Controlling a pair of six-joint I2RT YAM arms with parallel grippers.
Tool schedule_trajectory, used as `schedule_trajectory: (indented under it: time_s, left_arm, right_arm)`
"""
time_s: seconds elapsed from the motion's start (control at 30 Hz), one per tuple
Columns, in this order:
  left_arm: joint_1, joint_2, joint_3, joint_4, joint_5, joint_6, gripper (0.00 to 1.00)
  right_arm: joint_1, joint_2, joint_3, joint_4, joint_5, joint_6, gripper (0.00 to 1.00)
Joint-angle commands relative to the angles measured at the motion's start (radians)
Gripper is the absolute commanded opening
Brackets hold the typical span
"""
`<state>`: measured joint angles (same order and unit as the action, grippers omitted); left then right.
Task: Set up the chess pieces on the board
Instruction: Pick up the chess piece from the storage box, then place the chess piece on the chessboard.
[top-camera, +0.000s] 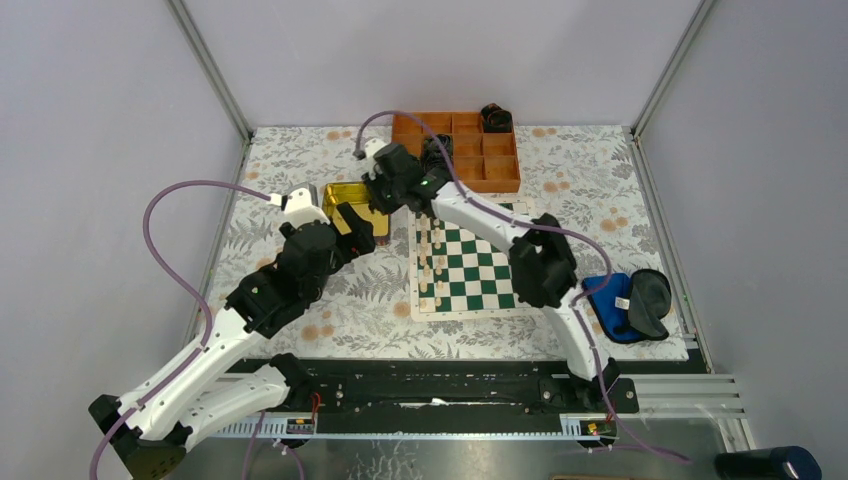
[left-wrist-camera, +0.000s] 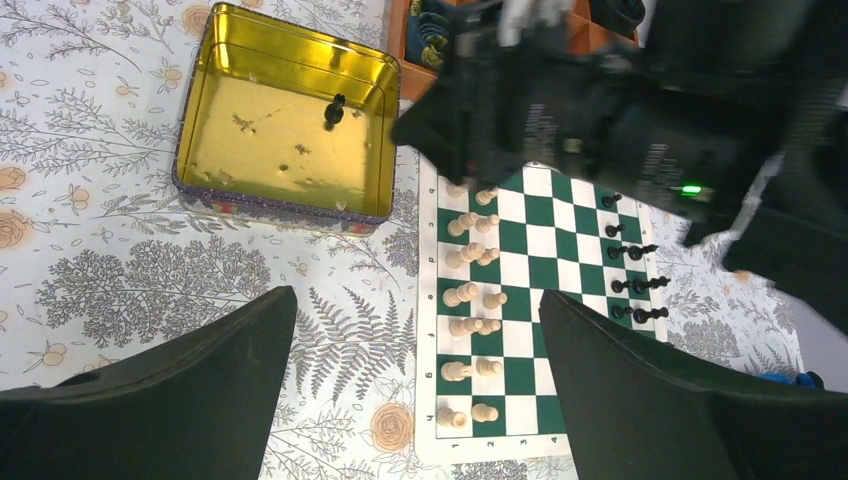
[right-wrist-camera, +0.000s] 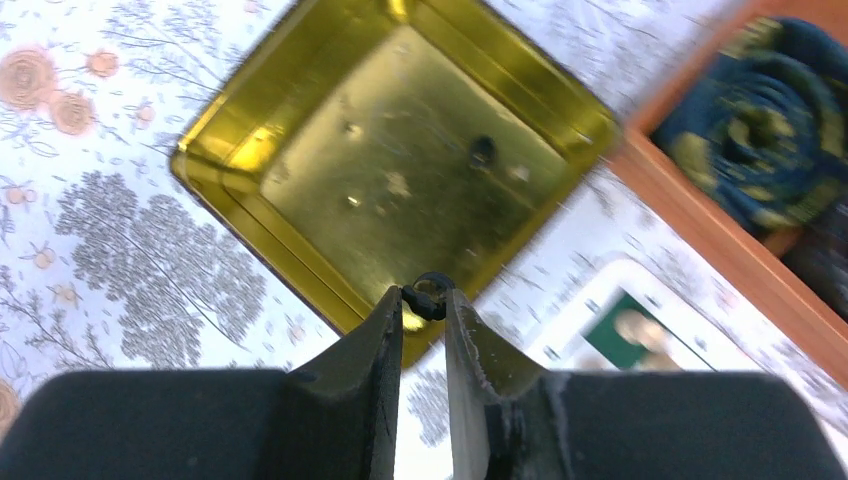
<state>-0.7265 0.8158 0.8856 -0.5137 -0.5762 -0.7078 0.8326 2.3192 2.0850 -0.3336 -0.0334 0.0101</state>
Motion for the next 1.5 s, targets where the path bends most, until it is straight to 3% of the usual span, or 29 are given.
schedule_trajectory:
  time_s: [0.0, 0.3, 0.6, 0.93, 1.3, 1.37, 1.47]
  left_arm:
    - [0.002, -0.004, -0.008, 0.073, -0.026, 0.005, 0.99]
    - [0.001, 0.007, -0.054, 0.114, 0.022, 0.001, 0.99]
    - [0.002, 0.03, -0.056, 0.119, 0.024, 0.029, 0.99]
    - [0.001, 0.037, -0.052, 0.116, 0.018, 0.036, 0.99]
    - [0.002, 0.042, -0.075, 0.114, 0.001, 0.022, 0.99]
    - [0.001, 0.05, -0.069, 0.118, -0.004, 0.031, 0.99]
    - [0.001, 0.06, -0.06, 0.119, -0.006, 0.039, 0.99]
  right_arm:
    - [-0.08, -0.267, -0.154, 0.057, 0.114, 0.049, 0.0]
    - [-0.259, -0.584, -0.518, 0.068, 0.223, 0.139, 0.0]
    - [-0.4, -0.689, -0.715, 0.084, 0.274, 0.192, 0.0]
    - [-0.49, -0.699, -0.825, 0.14, 0.256, 0.219, 0.0]
    - [-0.496, -0.651, -0.76, 0.132, 0.181, 0.187, 0.0]
    - [-0.497, -0.634, -0.748, 0.158, 0.098, 0.16, 0.08]
    - [-0.496, -0.556, -0.67, 0.113, 0.008, 0.125, 0.39]
